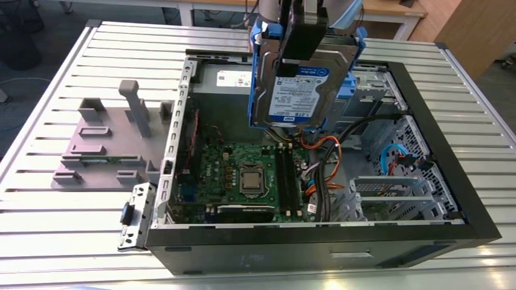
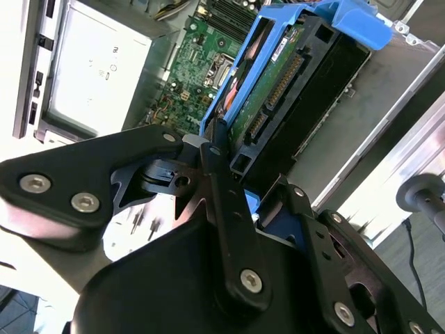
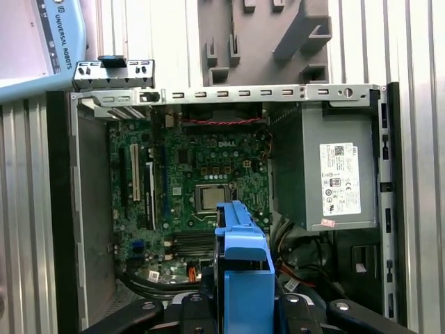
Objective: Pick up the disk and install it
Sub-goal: 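Pick up the disk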
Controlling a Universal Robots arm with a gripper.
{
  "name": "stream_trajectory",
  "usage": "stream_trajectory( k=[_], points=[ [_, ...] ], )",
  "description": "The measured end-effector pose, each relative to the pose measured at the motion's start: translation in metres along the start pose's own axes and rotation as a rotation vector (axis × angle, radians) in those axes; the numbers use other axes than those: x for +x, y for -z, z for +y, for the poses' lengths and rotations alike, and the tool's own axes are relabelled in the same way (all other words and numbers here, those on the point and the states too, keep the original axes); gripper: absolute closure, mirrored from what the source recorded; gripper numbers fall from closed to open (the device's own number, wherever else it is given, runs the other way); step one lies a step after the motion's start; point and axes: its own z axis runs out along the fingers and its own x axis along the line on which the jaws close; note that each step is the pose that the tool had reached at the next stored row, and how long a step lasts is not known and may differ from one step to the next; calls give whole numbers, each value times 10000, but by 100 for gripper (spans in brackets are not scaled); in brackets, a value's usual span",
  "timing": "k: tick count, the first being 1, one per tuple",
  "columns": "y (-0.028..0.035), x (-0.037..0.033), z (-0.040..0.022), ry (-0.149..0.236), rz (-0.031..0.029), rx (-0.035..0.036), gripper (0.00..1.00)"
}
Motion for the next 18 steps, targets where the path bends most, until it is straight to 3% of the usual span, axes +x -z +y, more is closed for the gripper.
stream_trajectory(
  k=[3,5,8,18],
  points=[
    [-1,-8,0,0,-3,-1,64],
    [-3,-62,4,1,40,2,64],
    [-9,-132,9,0,41,4,64],
    [-6,-86,6,0,41,3,64]
  ],
)
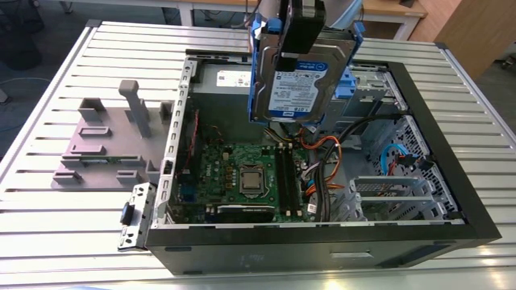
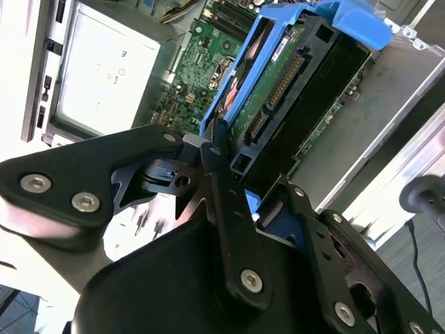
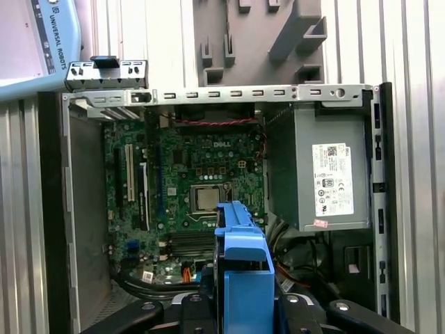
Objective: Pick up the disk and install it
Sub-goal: 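Pick up the disk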
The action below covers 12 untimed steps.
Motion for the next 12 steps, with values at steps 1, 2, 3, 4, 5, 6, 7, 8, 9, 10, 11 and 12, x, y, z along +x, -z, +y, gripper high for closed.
stream_trajectory(
  k=[1,2,3,4,5,6,7,8,9,10,11,12],
  points=[
    [1,10,-1,0,0,0,64],
    [1,21,-1,0,0,0,64],
    [2,31,-2,0,0,0,64],
    [3,41,-3,-1,1,0,64],
    [3,53,-4,0,1,0,64],
    [4,64,-4,0,0,0,64],
    [5,75,-5,0,2,0,64],
    [5,85,-6,-1,0,0,64],
    [6,96,-6,0,0,0,64],
    [6,107,-7,0,0,1,64],
    [7,118,-8,0,1,0,64],
    [8,129,-9,0,0,0,64]
  ],
)
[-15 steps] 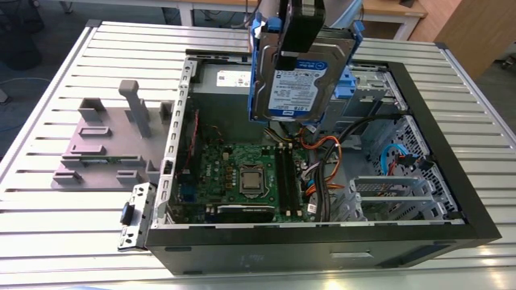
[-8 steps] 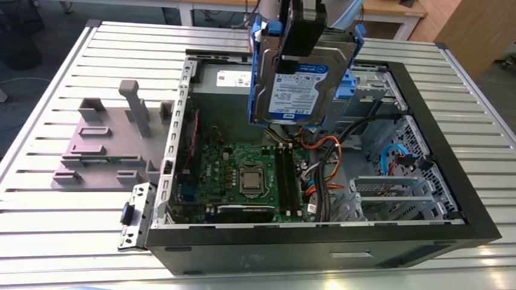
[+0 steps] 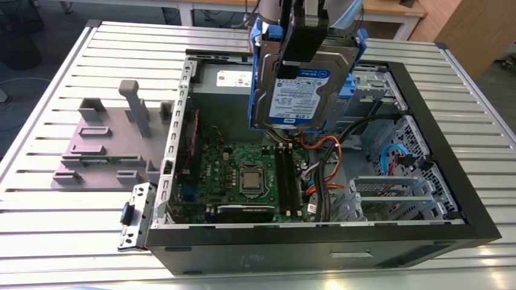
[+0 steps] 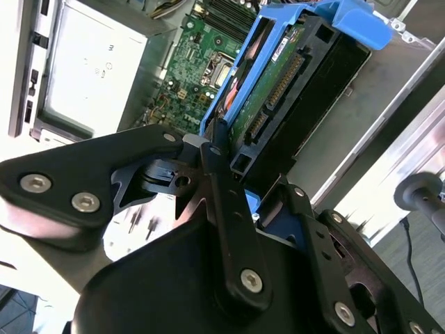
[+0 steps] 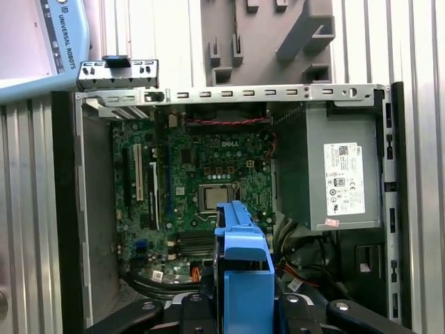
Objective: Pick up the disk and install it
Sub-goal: 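Pick up the disk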
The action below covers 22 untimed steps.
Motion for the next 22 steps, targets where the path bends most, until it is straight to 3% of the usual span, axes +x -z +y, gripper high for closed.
stream_trajectory(
  k=[7,22],
  points=[
    [2,33,-2,-1,-1,0,64],
    [-1,-12,1,-1,-2,0,64]
  ],
)
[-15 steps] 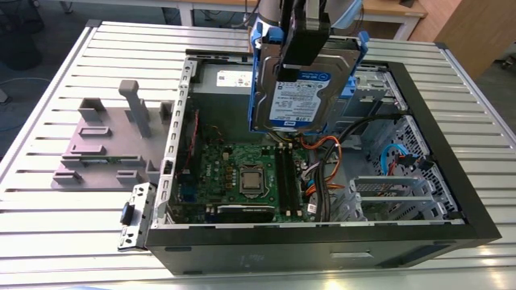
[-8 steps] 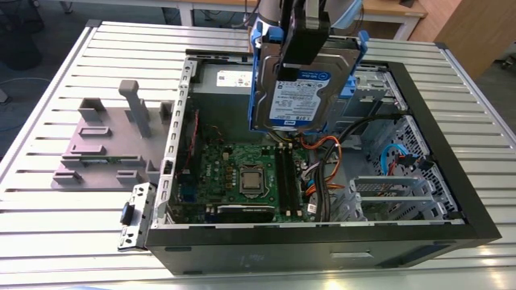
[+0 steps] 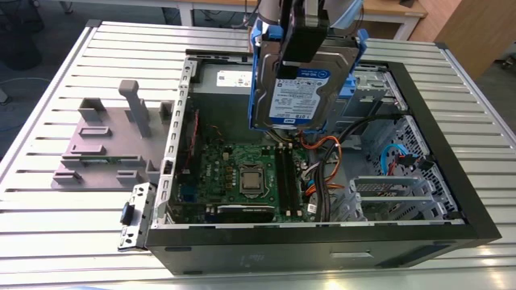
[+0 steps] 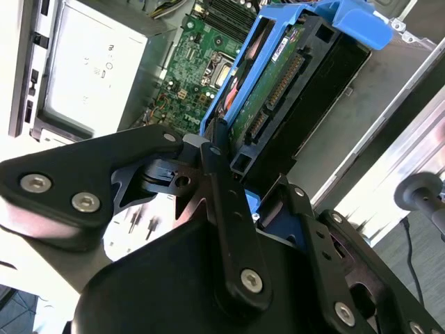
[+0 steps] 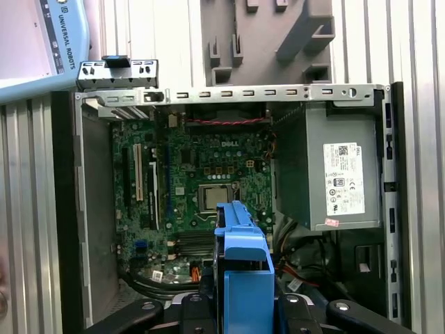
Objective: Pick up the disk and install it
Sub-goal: 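Pick up the disk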
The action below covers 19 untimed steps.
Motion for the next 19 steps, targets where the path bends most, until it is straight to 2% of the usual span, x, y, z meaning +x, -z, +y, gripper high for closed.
stream_trajectory(
  k=[19],
  points=[
    [-4,-72,5,1,-9,0,64]
  ],
)
